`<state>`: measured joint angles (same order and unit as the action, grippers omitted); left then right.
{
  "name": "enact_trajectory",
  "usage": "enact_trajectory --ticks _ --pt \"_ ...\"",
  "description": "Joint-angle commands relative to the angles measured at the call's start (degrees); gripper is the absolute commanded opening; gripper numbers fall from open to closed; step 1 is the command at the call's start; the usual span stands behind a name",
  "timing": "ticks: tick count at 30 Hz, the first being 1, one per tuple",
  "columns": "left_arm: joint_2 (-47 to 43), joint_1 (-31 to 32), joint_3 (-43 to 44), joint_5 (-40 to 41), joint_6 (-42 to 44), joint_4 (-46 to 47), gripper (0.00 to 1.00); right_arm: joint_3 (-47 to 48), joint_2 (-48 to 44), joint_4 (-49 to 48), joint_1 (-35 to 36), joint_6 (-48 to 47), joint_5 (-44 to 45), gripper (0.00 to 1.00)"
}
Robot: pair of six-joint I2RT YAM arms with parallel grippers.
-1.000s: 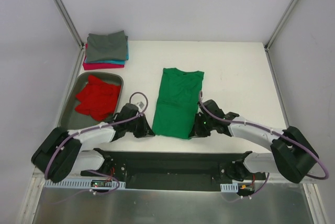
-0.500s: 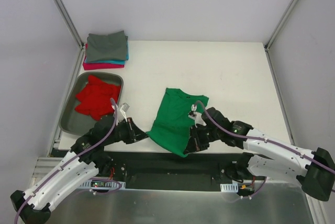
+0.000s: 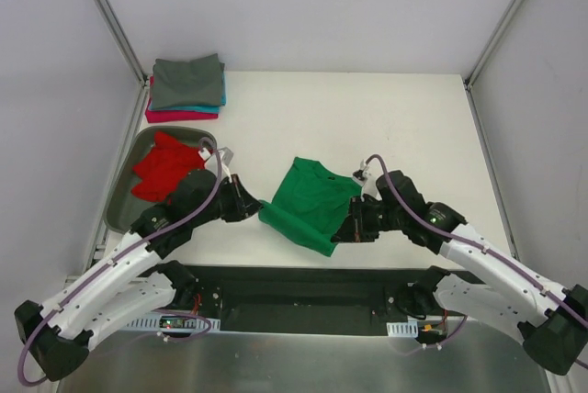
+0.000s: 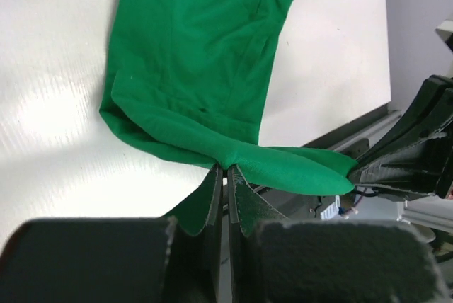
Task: Fold and stack the t-shirts
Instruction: Fold the long partially folded tshirt into a neat square
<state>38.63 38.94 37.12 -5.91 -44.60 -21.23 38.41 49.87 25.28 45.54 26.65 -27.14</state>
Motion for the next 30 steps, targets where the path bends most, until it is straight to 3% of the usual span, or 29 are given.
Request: enact_trajectory --ticks 1,15,22,30 --pt "6.43 0.17 4.35 5.55 4.17 5.59 0.00 2.10 -0.65 3.90 -5.62 -3.18 0.68 0.01" --pt "27.18 -0.27 17.62 12.15 10.40 11.30 0.00 5.53 4.71 3.99 -19.60 -9.07 1.74 0.01" --pt "38.61 -1.84 25.00 12.51 12.17 11.65 0.00 7.55 12.17 1.89 -28.13 -11.62 -0.64 0.01" --pt "50.21 -3.96 30.46 9.43 12.61 11.57 0.00 9.31 23.69 -1.98 -32.62 -12.07 -2.57 0.01"
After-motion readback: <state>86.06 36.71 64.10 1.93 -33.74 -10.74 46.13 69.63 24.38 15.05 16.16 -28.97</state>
